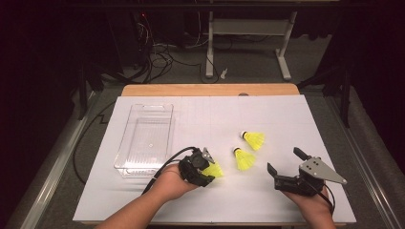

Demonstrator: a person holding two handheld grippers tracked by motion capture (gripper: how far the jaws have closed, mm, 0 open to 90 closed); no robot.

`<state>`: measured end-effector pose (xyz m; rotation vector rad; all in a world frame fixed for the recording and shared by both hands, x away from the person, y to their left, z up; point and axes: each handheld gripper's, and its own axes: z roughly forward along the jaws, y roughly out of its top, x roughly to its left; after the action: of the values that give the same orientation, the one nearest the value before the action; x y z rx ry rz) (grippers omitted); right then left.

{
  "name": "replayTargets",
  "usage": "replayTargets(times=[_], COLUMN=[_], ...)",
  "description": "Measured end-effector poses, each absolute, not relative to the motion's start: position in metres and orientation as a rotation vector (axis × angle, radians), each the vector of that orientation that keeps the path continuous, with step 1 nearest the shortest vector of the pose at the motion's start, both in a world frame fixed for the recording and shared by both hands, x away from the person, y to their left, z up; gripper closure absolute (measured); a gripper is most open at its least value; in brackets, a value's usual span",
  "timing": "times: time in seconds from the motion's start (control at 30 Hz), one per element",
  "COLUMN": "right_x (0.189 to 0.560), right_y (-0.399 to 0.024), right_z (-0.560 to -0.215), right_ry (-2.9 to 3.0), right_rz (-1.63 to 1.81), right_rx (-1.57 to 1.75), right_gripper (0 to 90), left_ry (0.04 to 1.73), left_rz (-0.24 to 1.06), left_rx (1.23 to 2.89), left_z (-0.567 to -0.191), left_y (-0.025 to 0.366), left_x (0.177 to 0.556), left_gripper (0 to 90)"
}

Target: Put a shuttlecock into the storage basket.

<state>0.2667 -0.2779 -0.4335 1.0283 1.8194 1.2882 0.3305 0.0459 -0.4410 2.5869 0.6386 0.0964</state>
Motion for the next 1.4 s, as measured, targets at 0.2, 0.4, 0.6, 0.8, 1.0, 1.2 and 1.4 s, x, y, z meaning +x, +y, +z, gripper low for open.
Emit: replayTargets(times=[0.2, 0.4, 0.6, 0.8, 1.0, 1.2, 1.4], right_x=[0.267, 0.267, 0.267, 0.267, 0.267, 0.267, 0.267], right_y=[-0.278, -0.278, -0.278, -0.278, -0.278, -0.278, -0.278], right_z=[-0.434, -0.434, -0.434, -0.433, -0.433, -0.433, -0.433], right_ry=[1.820, 1.821, 1.821, 1.820, 1.820, 1.819, 1.819], right_rz=[1.287, 1.287, 1.287, 1.285, 1.283, 1.284, 1.283], right_rx=[1.028, 1.025, 1.025, 1.023, 1.024, 1.023, 1.023], right_gripper=[0.0, 0.0, 0.0, 0.0, 0.0, 0.0, 0.0], left_ry=[0.638, 0.643, 0.641, 0.644, 0.649, 0.655, 0.659], left_rz=[0.098, 0.100, 0.107, 0.115, 0.114, 0.112, 0.116], left_rx=[2.581, 2.574, 2.571, 2.563, 2.550, 2.547, 2.548], left_z=[-0.440, -0.438, -0.436, -0.433, -0.431, -0.428, -0.424], left_y=[0.048, 0.049, 0.051, 0.053, 0.056, 0.058, 0.061], left_x=[0.331, 0.331, 0.331, 0.331, 0.331, 0.331, 0.331], left_gripper=[55.1, 55.4, 56.7, 57.2, 57.3, 57.5, 57.7])
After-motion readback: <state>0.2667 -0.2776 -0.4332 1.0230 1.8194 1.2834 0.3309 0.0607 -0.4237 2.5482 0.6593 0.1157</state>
